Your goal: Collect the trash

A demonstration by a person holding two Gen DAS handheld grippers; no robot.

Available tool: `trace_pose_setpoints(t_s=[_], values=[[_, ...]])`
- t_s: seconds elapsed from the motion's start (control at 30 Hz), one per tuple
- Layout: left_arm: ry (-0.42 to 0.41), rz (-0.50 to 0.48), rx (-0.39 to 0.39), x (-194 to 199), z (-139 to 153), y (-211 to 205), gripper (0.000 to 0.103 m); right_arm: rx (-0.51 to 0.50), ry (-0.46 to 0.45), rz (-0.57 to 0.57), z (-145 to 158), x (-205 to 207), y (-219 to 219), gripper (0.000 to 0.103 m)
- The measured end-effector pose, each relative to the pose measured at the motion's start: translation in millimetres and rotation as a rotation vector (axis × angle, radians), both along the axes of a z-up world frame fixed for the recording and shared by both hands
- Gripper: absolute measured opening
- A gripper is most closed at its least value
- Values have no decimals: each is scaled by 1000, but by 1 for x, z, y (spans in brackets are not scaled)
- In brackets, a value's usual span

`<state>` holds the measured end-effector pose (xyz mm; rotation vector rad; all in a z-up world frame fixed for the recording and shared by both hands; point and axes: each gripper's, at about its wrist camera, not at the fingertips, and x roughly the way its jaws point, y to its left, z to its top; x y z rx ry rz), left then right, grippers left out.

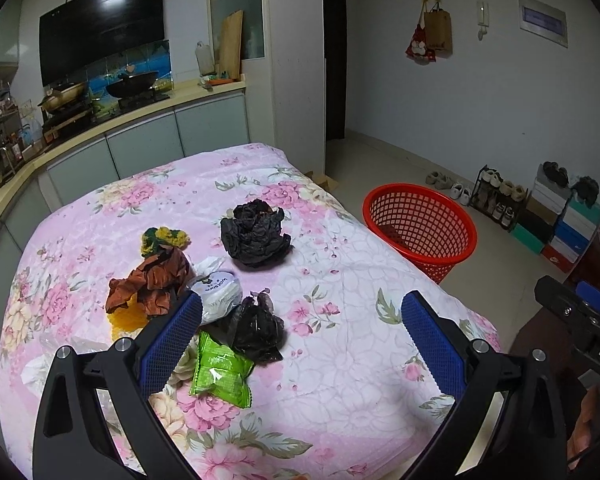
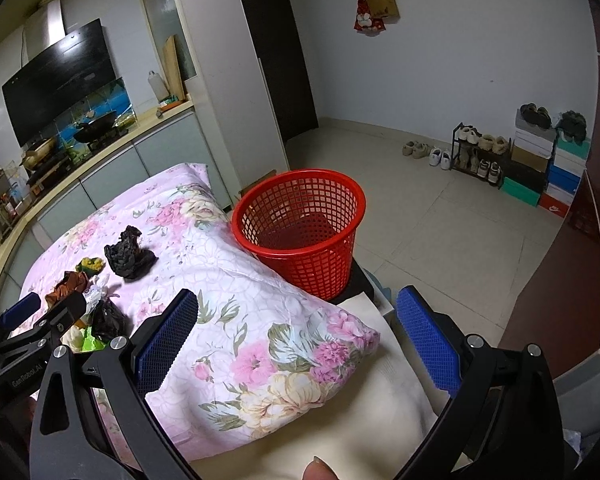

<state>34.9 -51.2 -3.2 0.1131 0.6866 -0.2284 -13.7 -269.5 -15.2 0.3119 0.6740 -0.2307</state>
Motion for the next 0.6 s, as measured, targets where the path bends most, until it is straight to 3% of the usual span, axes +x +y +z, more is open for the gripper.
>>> trace_pose_setpoints(t_s=[0.6], values=[[22,-21,-12,0,-3,-4,97,8,4,-10,1,-2,-5,96]])
